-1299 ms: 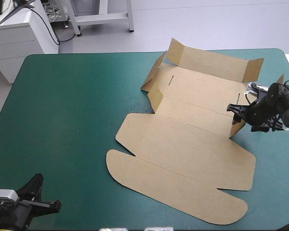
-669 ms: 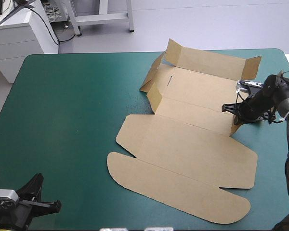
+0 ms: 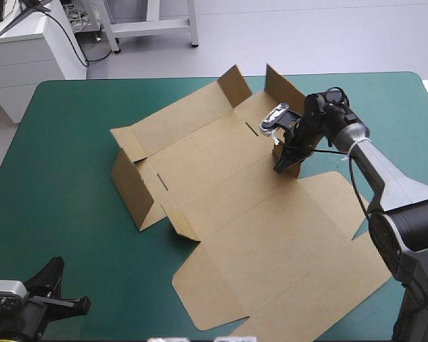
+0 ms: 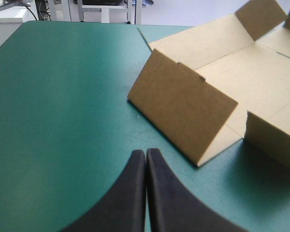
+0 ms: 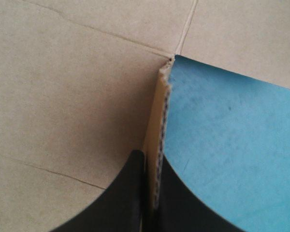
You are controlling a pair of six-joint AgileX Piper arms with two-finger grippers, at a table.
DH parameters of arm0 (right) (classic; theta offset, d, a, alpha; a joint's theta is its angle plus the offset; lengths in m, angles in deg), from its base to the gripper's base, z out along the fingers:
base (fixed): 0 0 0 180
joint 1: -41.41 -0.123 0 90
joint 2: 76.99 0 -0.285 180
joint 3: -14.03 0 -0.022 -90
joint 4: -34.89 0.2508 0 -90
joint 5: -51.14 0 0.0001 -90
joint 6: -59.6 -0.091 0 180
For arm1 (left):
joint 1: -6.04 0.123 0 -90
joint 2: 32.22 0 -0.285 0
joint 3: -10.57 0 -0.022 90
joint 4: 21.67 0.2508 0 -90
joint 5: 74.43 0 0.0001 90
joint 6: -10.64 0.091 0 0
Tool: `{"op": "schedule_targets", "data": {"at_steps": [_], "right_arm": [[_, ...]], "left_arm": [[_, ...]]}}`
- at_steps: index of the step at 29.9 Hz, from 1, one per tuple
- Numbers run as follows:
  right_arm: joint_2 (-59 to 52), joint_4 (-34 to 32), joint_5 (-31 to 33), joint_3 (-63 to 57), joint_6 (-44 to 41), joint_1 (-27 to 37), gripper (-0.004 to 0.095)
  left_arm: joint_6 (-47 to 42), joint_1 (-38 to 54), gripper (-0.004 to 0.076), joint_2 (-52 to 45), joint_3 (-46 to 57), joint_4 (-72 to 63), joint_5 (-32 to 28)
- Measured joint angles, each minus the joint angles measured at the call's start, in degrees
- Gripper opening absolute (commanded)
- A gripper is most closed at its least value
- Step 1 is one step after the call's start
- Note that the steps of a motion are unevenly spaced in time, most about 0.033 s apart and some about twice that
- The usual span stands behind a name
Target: Fold the box
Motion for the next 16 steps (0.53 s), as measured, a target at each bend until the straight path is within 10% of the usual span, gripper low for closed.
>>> {"op": "schedule_targets", "data": {"at_steps": [16], "right_arm": [[4.01,4.33,-6.19,4.15,31.69,-10.33,-0.0019]], "left_arm": [[0.19,0.00,-0.0008,0.00,0.00,-0.05,0.01]]}}
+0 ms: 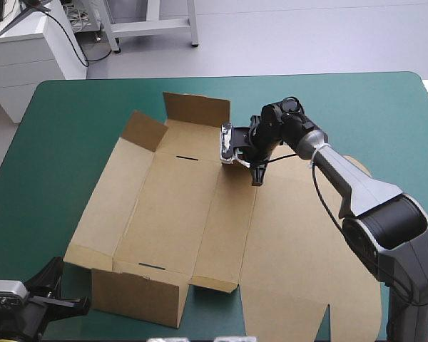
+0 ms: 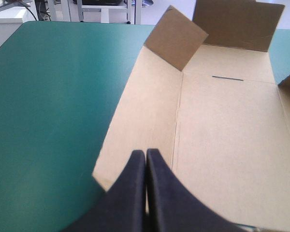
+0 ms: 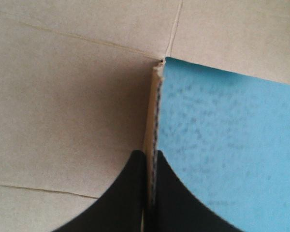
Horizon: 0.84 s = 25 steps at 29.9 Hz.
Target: Fold the box
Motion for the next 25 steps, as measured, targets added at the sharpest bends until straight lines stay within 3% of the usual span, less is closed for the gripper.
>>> {"op": "schedule_targets", "data": {"at_steps": [4,12,15,19,21,25], "right_arm": [[0.69,5.99,-3.67,0.06,4.40,-0.50,-0.0019],[3.60,9.96,-9.27,0.17,6.17,-0.50,0.0010],[4.09,11.16,-11.32,0.17,5.88,-0.50,0.0166],[4.16,12.27,-12.78,0.22,5.18,-0.50,0.0554],[4.16,12.46,-12.89,0.21,4.45,-0.50,0.0686],[4.05,11.69,-12.58,0.21,-0.79,-0.50,0.0692]], "left_arm": [[0.00,0.00,-0.0008,0.00,0.00,0.00,0.00],[0.00,0.00,-0.0008,0.00,0.00,0.00,0.00],[0.00,0.00,-0.0008,0.00,0.00,0.00,0.00],[0.00,0.00,-0.0008,0.00,0.00,0.00,0.00],[0.00,0.00,-0.0008,0.00,0.00,0.00,0.00],[0.00,0.00,-0.0008,0.00,0.00,0.00,0.00]]}}
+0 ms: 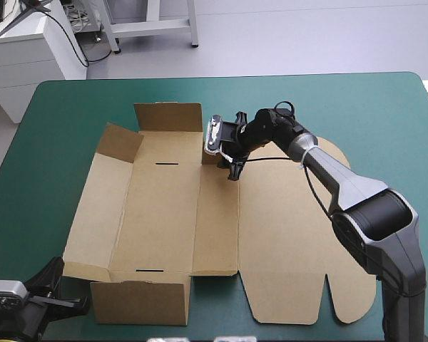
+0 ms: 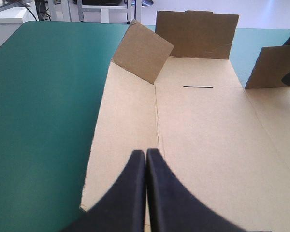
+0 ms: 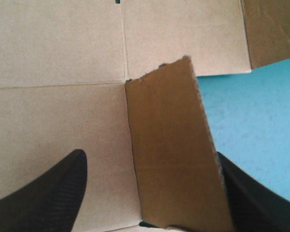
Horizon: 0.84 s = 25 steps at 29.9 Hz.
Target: Fold the box
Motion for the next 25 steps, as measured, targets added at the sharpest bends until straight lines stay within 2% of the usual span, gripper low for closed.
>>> {"op": "schedule_targets", "data": {"at_steps": [3,7,10,12,15,17,21,22,25], "right_arm": [[-0.89,-2.36,1.10,0.00,-7.24,0.00,0.0570],[-4.09,-6.66,2.25,0.00,-19.88,0.00,0.0263],[-6.82,-10.17,3.67,0.00,-30.36,0.00,-0.0007],[-8.06,-13.19,4.76,0.08,-37.12,0.00,-0.0009],[-8.83,-19.10,7.30,0.08,-47.88,0.00,-0.0010],[-8.83,-22.95,9.76,0.08,-53.99,0.00,-0.0010],[-8.83,-27.65,13.63,0.08,-67.42,0.00,-0.0019],[-8.83,-28.03,13.88,0.08,-69.96,0.05,-0.0019],[-8.83,-27.99,13.88,0.02,-73.98,0.05,-0.0019]], "left_arm": [[0.00,0.00,-0.0008,0.00,0.00,0.00,0.00],[0.00,0.00,-0.0008,0.00,0.00,0.00,0.00],[0.00,0.00,-0.0008,0.00,0.00,0.00,0.00],[0.00,0.00,0.0002,0.00,0.00,0.00,0.00],[0.00,0.00,0.0076,0.00,0.00,0.00,0.00],[0.00,0.00,0.0169,0.00,0.00,0.00,0.00],[0.00,0.00,0.0447,0.00,0.00,0.00,0.00],[0.00,0.00,0.0495,0.00,0.00,0.00,0.00],[-0.29,0.00,0.0529,0.00,0.00,0.00,0.00]]}}
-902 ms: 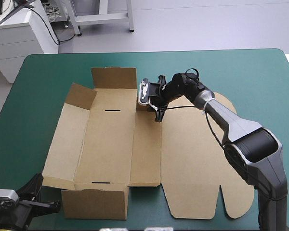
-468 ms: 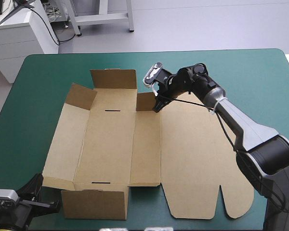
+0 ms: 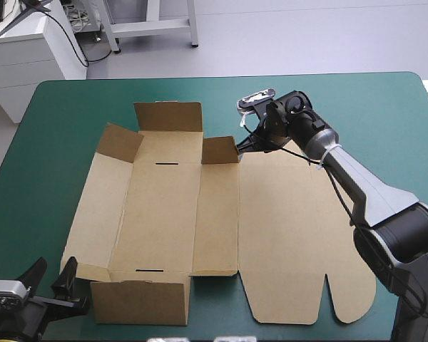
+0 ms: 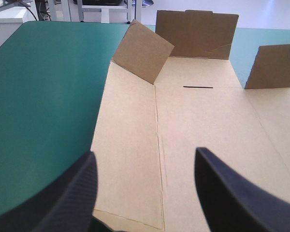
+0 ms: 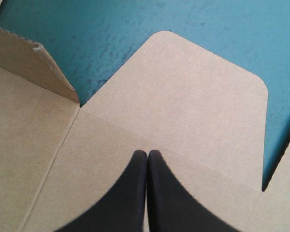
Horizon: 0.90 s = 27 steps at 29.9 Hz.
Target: Fold the box
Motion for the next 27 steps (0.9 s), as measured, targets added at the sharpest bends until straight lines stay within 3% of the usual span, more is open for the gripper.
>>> {"op": "schedule_targets", "data": {"at_steps": [8,18,27], "right_arm": [[-3.75,0.15,-2.25,-8.99,-3.19,0.00,-0.0019],[-23.41,-0.48,-10.59,-32.33,-4.57,0.00,-0.0019],[-42.08,-0.61,-14.18,-48.45,-5.06,0.00,-0.0019]], "left_arm": [[-0.37,0.00,0.0528,0.00,0.00,-0.66,0.00],[2.27,0.00,0.0528,0.75,-0.23,-1.66,0.00],[4.51,0.00,0.0515,20.01,-10.07,-1.45,1.17]]}}
